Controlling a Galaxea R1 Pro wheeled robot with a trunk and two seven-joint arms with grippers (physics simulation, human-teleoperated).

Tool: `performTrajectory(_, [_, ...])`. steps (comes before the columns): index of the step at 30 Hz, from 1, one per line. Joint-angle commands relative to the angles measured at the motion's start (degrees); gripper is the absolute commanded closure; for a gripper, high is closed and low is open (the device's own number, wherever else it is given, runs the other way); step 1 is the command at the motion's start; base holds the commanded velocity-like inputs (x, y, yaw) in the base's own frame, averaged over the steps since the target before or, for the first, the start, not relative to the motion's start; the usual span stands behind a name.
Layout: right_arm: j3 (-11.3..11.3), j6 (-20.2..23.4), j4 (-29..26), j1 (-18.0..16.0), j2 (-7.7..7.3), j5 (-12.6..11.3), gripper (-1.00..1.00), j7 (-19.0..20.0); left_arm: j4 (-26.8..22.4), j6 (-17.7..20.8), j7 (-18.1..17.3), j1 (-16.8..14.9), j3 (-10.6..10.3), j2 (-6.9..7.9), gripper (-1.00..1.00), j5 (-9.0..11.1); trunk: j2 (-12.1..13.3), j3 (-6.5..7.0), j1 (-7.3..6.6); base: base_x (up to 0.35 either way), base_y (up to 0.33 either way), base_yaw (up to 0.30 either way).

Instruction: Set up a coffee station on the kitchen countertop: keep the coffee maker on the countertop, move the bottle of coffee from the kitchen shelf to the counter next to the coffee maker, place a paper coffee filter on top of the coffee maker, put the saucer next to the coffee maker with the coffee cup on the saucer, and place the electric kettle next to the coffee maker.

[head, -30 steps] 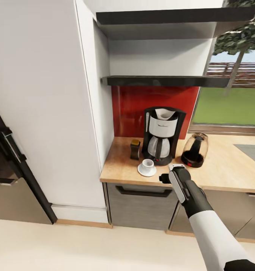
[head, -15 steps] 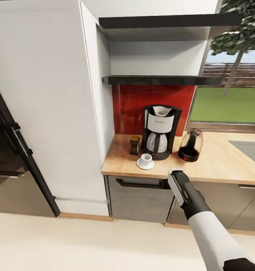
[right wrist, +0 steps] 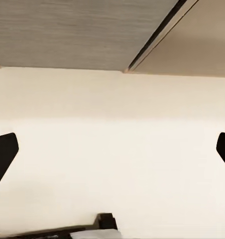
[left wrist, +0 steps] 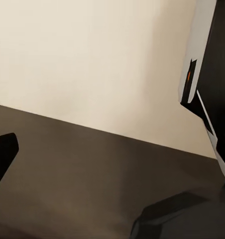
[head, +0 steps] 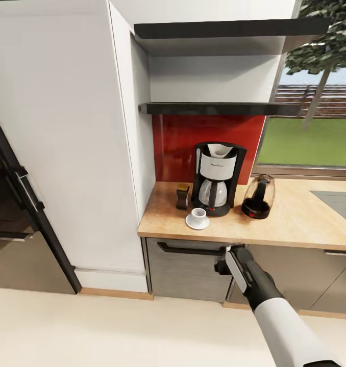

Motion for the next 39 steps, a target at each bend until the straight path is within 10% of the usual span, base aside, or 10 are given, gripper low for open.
performTrajectory(1, [0.1, 0.1, 1.2, 0.1, 0.02, -0.6, -1.00, -0.6, -0.3, 0.4, -0.1, 0.0, 0.3, -0.08, -1.00, -0.6, -0.1, -0.11, 0.03, 0.000, 0.000, 0.000])
performTrajectory(13, [0.1, -3.6, 15.9, 0.3, 0.08, -0.5, -1.00, -0.4, -0.3, 0.3, -0.4, 0.0, 0.3, -0.27, -1.00, -0.6, -0.1, -0.11, 0.03, 0.000, 0.000, 0.000])
performTrajectory(25, [0.1, -46.6, 46.1, 0.9, 0.00, 0.1, -1.00, -0.4, -1.4, 0.2, -0.6, -1.2, 0.2, -0.38, -1.00, -0.8, -0.1, -0.11, 0.03, 0.000, 0.000, 0.000])
performTrajectory(31, [0.2, -58.9, 48.5, 10.3, -0.25, 3.5, -1.00, 1.5, -1.6, 0.2, -0.6, -2.4, 0.1, -1.16, -1.00, -1.0, -0.1, -0.11, 0.03, 0.000, 0.000, 0.000])
performTrajectory(39, [0.1, -59.6, 48.7, 20.9, -0.57, 8.4, -1.00, 14.4, -1.4, 0.2, -0.6, -2.4, 0.0, -1.47, -1.00, -3.4, -0.1, -0.11, 0.03, 0.000, 0.000, 0.000])
